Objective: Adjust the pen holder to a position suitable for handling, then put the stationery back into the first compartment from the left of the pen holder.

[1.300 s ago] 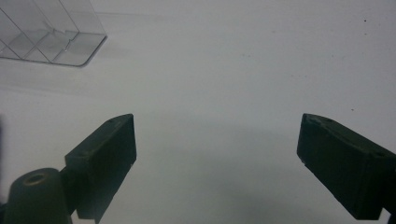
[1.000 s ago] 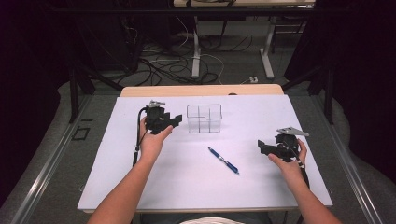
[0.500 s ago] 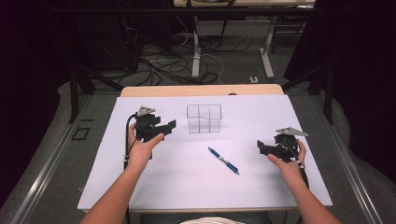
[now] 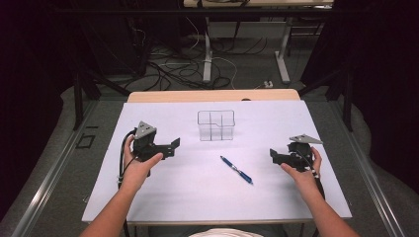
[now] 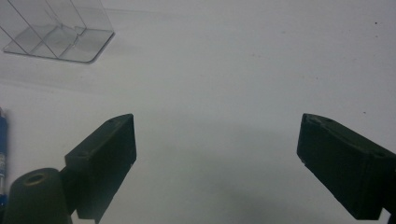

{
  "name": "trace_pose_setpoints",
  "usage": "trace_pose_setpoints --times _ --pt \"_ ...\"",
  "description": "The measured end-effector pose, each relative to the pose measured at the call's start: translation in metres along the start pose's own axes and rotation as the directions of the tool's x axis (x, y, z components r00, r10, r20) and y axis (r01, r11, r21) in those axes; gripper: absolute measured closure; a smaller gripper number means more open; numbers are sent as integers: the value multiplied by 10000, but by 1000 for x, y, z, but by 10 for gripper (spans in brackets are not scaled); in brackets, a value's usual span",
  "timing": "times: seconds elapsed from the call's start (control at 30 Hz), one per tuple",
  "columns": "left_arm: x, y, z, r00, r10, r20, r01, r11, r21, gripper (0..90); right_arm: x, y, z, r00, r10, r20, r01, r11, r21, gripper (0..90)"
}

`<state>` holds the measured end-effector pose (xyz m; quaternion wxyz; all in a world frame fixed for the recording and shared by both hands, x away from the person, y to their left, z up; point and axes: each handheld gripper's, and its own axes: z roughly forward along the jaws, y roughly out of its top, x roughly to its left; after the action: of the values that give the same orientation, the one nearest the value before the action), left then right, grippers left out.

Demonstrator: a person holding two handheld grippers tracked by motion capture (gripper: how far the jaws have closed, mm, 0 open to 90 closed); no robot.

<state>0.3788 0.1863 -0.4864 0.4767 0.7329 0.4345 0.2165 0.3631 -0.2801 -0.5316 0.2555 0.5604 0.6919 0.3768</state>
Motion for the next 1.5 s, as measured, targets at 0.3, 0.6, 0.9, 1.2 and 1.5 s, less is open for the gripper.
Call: trace_pose_setpoints --times 0.3,0.6,0.9,1.2,1.5 --pt "16 -18 -13 9950 -999 72 1001 9942 -404 0 1 0 -3 10000 14 6 -14 10000 -50 115" --pt "25 -30 -20 9964 -842 102 845 9956 -398 1 4 2 -1 9998 -49 -207 49 10000 17 115" --pt "30 -36 -17 9967 -806 118 808 9965 -228 3 9 4 -2 9991 -71 -415 77 9999 138 44" --pt "29 -38 -15 9951 -978 134 980 9951 -140 4 22 7 -4 9947 -597 -839 612 9980 157 12" --pt "29 -39 -16 9965 -838 36 838 9964 -79 3 48 17 -6 9707 -1873 -1502 1860 9823 -232 158"
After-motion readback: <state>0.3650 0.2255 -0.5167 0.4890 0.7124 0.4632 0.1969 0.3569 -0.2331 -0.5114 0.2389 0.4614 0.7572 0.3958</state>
